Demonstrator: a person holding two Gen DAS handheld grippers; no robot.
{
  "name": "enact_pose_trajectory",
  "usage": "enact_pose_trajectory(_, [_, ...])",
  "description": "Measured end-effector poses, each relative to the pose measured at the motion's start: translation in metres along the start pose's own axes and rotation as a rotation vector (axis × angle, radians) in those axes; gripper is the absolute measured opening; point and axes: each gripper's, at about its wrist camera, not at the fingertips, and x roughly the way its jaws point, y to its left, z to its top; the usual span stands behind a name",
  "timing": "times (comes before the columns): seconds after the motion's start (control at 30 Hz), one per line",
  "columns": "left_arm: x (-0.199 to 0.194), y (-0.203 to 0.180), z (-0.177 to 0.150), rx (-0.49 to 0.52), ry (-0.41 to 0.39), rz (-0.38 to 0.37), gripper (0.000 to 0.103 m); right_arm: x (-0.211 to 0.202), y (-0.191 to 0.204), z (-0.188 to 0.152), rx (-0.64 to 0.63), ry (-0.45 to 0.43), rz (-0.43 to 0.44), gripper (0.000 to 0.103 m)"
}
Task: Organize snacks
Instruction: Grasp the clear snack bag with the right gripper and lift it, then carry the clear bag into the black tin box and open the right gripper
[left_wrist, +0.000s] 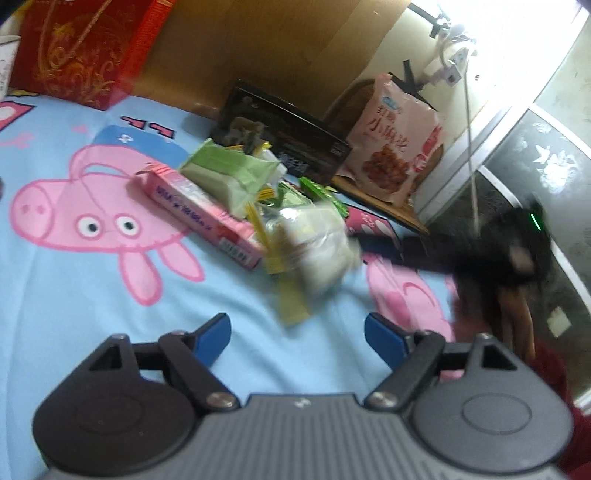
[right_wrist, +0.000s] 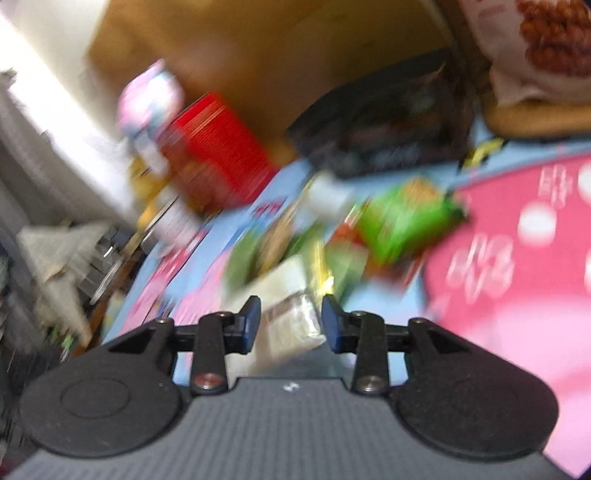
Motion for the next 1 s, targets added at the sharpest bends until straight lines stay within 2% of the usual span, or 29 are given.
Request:
enact_pose_trajectory(0.07, [0.005,0.003,0.004,0.006,0.019,-0.023,0.082,-0.015,0.020,-0.037,-0.081,0.038,0.035,0.043])
enact_pose_trajectory(0.13, [0.006,0.005,0.007,0.008,0.027,-0.042,0.083,-0.029,0.037,-0.068,-0.158,0.059,0.052,0.051])
enact_pose_trajectory(0.2, [0.005,0.008,0.012,0.005,0.026,-0.050,0.084,-0.042,0.049,-0.091,-0.222,0.044,0.002,0.067])
enact_pose_trajectory(0.27, [0.003,0.010,0.016,0.004,0.021,-0.052,0.085,-0.049,0.064,-0.108,-0.341,-0.001,-0.109,0.076])
enact_pose_trajectory(0.37, [0.006,0.009,0.023,0.020,0.052,-0.044,0.084,-0.040,0.083,-0.121,-0.512,-0.010,-0.191,0.080])
enact_pose_trajectory(0.43, [0.012,0.005,0.021,0.035,0.097,-0.059,0.079,-0.029,0.087,-0.124,-0.589,0.019,-0.208,0.080])
enact_pose_trajectory(0.47, [0.017,0.002,0.019,0.045,0.130,-0.063,0.074,-0.025,0.088,-0.128,-0.607,0.031,-0.221,0.082])
enact_pose_trajectory(0.5, [0.025,-0.002,0.014,0.061,0.172,-0.061,0.064,-0.022,0.088,-0.132,-0.618,0.028,-0.234,0.081])
enact_pose_trajectory(0.53, [0.026,-0.007,0.010,0.094,0.154,-0.050,0.063,-0.016,0.082,-0.125,-0.615,0.013,-0.238,0.080])
enact_pose_trajectory(0.57, [0.028,-0.013,0.006,0.123,0.158,-0.044,0.062,-0.016,0.081,-0.126,-0.602,-0.001,-0.238,0.068])
enact_pose_trajectory(0.6, [0.028,-0.017,0.004,0.133,0.157,-0.043,0.057,-0.017,0.080,-0.125,-0.591,-0.022,-0.249,0.055])
enact_pose_trajectory(0.7, [0.027,-0.024,0.009,0.113,0.158,-0.059,0.056,-0.026,0.071,-0.115,-0.520,-0.058,-0.243,0.051])
enact_pose_trajectory(0.83, [0.019,-0.034,0.043,0.094,0.091,-0.120,0.058,-0.037,0.080,-0.095,-0.516,-0.144,-0.246,0.050])
enact_pose_trajectory(1.0, [0.029,-0.048,0.123,0.089,-0.013,-0.135,0.058,-0.056,0.079,-0.012,-0.525,-0.257,-0.239,0.050])
